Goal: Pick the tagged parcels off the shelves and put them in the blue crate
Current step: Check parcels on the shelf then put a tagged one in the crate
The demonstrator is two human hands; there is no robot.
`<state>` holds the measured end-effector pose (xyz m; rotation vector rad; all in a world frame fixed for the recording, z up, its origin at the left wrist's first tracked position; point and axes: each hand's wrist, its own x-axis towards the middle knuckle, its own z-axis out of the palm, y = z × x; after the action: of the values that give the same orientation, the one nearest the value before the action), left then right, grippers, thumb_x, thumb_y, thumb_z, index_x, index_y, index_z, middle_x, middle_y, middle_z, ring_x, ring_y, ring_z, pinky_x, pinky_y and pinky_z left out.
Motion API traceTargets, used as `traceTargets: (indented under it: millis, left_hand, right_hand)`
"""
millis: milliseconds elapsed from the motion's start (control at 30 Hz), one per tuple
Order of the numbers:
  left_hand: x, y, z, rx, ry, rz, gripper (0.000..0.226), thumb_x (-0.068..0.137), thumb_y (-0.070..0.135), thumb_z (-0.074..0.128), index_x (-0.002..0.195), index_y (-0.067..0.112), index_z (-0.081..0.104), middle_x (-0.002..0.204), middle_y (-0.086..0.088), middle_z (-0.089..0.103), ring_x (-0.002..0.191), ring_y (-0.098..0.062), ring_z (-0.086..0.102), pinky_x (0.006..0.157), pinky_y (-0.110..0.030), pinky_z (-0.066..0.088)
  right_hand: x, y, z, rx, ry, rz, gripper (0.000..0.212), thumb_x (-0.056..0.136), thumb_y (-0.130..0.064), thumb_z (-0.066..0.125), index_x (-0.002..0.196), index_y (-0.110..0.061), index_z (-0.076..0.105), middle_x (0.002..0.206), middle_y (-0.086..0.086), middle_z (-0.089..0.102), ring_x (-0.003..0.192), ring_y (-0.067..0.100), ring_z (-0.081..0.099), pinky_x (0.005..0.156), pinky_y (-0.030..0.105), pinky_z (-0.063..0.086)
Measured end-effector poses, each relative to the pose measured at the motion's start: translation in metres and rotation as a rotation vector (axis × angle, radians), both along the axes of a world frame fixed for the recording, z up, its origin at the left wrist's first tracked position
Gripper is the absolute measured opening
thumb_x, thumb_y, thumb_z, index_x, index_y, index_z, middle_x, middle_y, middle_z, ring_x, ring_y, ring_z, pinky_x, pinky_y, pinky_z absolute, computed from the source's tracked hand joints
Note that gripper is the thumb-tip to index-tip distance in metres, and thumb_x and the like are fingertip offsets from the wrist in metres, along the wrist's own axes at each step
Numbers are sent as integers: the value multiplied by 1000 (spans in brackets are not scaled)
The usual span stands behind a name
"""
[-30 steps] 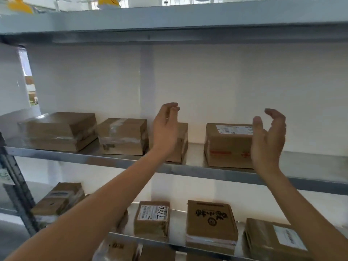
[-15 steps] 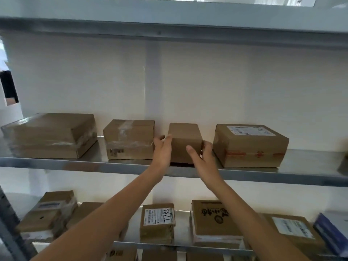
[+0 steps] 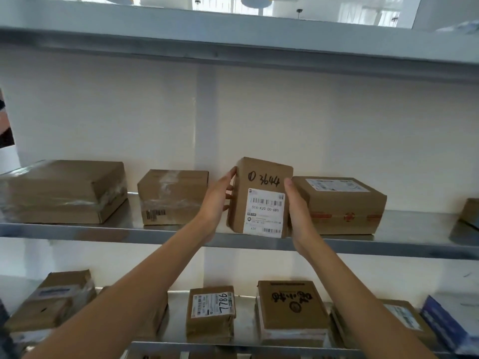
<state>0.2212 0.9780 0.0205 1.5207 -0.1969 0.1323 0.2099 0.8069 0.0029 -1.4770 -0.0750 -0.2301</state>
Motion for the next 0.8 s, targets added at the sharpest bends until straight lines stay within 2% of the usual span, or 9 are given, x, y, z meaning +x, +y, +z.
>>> traceTargets:
  millis: [67,100,200,267,333,467,600,700,800]
  left_hand:
    - [-1,-3,-1,36,-22,-31,33,97,50,34,91,66,63,79,25,70,87,-4,65,73,-24,42]
    - [0,-3,-2,32,-31,-43,33,101,46,33,107,67,57,83,31,70,84,5,66,73,-23,42]
    - [3,-2,-3,29,-42,-46,40,101,47,31,140,52,36,90,37,67,84,12,64,72,-22,42]
    - [2,1,-3,-6,20,-60,40,99,53,32,138,51,40,99,30,66,98,-2,62,77,-30,48]
    - [1,5,-3,-49,127,-76,45,95,61,35,131,40,52,111,10,66,103,-17,62,80,-37,52]
    - [1,12,-2,-57,238,-82,43,92,58,41,115,28,62,98,-5,65,81,-20,63,63,-32,52]
    - [4,12,-11,-13,287,-108,48,91,63,35,103,27,64,73,1,62,65,-16,59,61,-28,47]
    - [2,4,-14,70,301,-89,52,94,63,34,109,23,63,90,-2,64,83,-18,61,67,-28,49]
    - [4,-5,-17,130,218,57,36,101,42,40,91,19,65,92,-2,65,79,-16,62,61,-24,53]
  right_hand:
    - [0,1,-1,2,4,6,37,93,-59,43,106,-34,65,90,-13,75,79,1,71,65,22,52]
    - [0,1,0,4,-4,4,36,92,-58,44,107,-33,65,91,-13,75,81,0,70,71,25,50]
    - [2,2,4,6,-38,-3,45,88,-53,51,121,-23,57,99,-7,73,94,9,69,76,28,49]
    - [1,1,4,31,-37,-3,47,90,-48,54,126,-18,52,108,1,71,102,17,67,82,35,54]
    - [-1,0,2,81,-32,28,45,93,-44,53,127,-14,53,115,6,69,107,21,66,95,44,52]
    - [-6,-3,2,178,-4,54,50,91,-58,47,123,-24,63,118,0,70,115,16,62,107,40,42]
    - [-9,1,3,120,15,44,53,88,-67,44,123,-31,63,115,-5,71,113,11,62,104,39,44]
    - [-10,6,1,76,43,-48,46,89,-70,39,109,-37,64,106,-8,70,102,7,62,88,29,48]
    - [-10,9,-9,4,72,-78,38,95,-64,28,97,-40,57,95,-20,60,87,-7,53,66,15,38]
